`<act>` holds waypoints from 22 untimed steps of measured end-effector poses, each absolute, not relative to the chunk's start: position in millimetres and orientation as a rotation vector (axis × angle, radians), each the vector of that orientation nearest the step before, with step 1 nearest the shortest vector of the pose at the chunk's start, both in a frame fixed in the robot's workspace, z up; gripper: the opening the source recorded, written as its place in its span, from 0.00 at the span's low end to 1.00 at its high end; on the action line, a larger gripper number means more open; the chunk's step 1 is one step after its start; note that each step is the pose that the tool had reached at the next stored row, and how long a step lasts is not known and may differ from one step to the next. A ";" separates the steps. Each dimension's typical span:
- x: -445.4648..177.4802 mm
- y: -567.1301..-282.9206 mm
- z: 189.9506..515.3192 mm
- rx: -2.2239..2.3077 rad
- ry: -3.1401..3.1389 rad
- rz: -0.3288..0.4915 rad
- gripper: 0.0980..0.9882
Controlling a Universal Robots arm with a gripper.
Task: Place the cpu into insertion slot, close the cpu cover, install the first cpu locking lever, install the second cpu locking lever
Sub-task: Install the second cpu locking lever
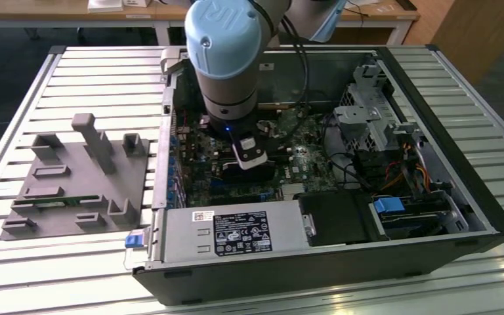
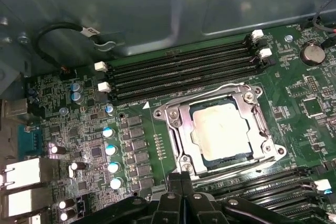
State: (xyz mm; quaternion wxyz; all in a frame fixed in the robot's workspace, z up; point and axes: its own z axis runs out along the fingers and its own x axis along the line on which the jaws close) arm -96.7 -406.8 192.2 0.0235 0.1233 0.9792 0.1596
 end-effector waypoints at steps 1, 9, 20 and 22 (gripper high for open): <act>-97.1 -406.4 192.2 0.382 3.031 0.494 0.01; -98.3 -404.2 191.9 0.382 3.031 0.494 0.01; -99.1 -404.1 188.8 0.382 3.031 0.492 0.01; -99.1 -404.0 188.4 0.381 3.032 0.483 0.01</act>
